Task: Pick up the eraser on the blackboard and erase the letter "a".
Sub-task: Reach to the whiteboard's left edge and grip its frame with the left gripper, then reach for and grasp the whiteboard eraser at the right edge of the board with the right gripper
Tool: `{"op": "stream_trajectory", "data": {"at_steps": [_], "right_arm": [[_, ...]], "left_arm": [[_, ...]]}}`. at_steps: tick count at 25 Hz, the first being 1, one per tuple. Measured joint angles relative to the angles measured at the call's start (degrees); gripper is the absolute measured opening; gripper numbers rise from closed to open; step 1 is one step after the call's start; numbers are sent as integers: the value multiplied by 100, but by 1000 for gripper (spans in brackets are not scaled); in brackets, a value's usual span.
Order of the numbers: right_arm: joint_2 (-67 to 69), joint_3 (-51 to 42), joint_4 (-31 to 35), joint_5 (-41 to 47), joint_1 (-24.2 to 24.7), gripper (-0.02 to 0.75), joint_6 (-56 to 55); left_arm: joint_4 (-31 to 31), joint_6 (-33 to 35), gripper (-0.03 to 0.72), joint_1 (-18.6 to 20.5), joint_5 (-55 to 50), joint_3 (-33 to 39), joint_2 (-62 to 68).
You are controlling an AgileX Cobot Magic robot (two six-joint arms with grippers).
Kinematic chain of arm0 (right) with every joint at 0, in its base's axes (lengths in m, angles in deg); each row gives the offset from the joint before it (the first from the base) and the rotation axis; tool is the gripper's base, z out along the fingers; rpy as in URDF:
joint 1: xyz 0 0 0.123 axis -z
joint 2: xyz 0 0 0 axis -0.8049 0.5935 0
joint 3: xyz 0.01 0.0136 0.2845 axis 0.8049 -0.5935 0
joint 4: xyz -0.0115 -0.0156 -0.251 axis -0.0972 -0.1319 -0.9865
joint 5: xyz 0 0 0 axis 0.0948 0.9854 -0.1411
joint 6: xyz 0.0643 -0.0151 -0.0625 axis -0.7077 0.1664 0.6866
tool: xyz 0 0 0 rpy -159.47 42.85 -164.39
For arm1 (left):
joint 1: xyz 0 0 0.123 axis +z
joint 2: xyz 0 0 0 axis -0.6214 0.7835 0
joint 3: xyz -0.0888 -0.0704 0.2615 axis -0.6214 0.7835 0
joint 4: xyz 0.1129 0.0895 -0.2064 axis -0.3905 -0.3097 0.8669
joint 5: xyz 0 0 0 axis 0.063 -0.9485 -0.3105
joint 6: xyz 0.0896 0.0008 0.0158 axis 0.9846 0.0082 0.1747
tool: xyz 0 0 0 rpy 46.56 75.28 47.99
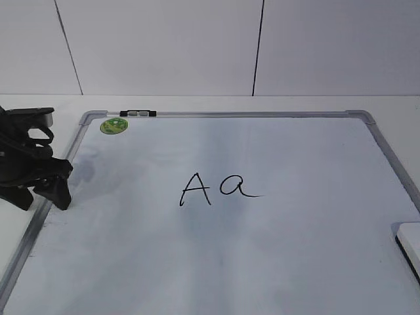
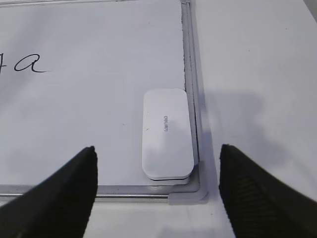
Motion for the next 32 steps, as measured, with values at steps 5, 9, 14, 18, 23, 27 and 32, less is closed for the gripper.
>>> {"op": "stream_trajectory", "data": {"at_steps": [5, 9, 14, 18, 23, 27, 32], "right_arm": [[0, 0, 0, 0, 0, 586, 0], [0, 0, 0, 0, 0, 587, 0], [0, 0, 0, 0, 0, 587, 0], [0, 0, 0, 0, 0, 587, 0], [0, 0, 0, 0, 0, 586, 0], [0, 0, 0, 0, 0, 587, 0], [0, 0, 0, 0, 0, 587, 0]], "left_arm": [[12, -14, 534, 0, -34, -2, 0], [35, -35, 522, 0, -75, -2, 0], [85, -48, 459, 0, -181, -2, 0], [145, -48, 406, 0, -192, -2, 0], [213, -51, 330, 0, -205, -2, 0], [224, -71, 255, 0, -205, -2, 0], [193, -82, 221, 0, -222, -12, 0]]}}
